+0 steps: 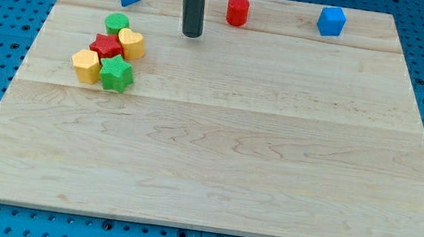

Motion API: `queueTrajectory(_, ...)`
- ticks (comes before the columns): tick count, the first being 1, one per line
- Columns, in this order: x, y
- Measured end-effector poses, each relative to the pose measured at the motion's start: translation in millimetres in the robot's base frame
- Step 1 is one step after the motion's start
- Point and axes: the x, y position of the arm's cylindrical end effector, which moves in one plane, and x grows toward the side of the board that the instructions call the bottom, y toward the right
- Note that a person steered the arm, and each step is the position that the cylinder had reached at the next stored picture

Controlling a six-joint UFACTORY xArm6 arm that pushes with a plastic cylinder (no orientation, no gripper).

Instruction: Move the red circle diagonally to the top right of the yellow heart

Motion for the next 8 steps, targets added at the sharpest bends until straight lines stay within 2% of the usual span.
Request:
queueTrajectory(3,8.6,32.2)
queueTrajectory(4,-32.7,91.4)
queueTrajectory(5,-103.2,94.1)
queueTrajectory(6,-95.2,40.2)
queueTrajectory(7,-52.1,36.1)
queueTrajectory(8,-91.7,39.5)
